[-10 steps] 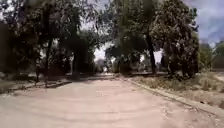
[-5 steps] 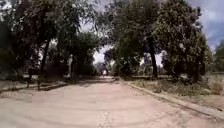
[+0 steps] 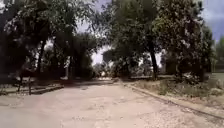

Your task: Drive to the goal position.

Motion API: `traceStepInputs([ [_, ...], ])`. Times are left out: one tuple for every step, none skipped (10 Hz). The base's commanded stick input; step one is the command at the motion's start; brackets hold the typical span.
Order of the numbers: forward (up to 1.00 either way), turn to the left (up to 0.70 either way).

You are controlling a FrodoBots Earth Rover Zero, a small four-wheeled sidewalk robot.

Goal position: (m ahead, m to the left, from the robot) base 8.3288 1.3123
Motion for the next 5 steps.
traceStepInputs([
  [0.70, -0.01],
  [0.70, -0.01],
  [0.70, -0.01],
  [0.70, -0.01],
  [0.70, -0.01],
])
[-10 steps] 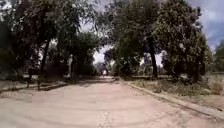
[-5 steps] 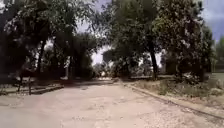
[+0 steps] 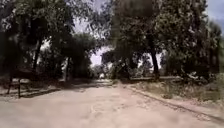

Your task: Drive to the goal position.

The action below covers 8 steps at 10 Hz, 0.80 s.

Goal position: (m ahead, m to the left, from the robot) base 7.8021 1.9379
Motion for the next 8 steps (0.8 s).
traceStepInputs([
  [0.70, -0.01],
  [0.70, -0.01],
  [0.70, -0.01],
  [0.70, 0.00],
  [0.70, 0.34],
  [0.70, 0.34],
  [0.70, 0.34],
  [0.70, 0.34],
])
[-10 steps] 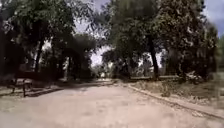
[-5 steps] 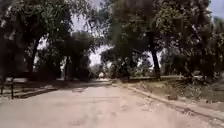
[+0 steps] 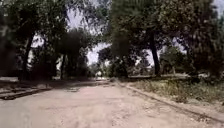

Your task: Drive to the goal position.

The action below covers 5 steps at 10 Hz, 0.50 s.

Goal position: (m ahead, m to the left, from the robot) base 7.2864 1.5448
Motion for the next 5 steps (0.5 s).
traceStepInputs([
  [0.70, 0.34],
  [0.70, -0.01],
  [0.70, -0.01],
  [0.70, -0.01],
  [0.70, -0.01],
])
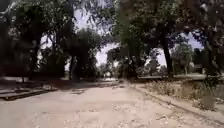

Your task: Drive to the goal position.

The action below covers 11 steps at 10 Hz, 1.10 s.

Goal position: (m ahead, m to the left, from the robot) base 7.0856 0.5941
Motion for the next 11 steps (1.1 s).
traceStepInputs([
  [0.70, -0.01],
  [0.70, -0.01],
  [0.70, -0.01],
  [0.70, -0.01],
  [0.70, -0.01],
  [0.70, -0.01],
  [0.70, -0.01],
  [0.70, -0.01],
  [0.70, -0.01],
  [0.70, -0.01],
  [0.70, -0.01],
])
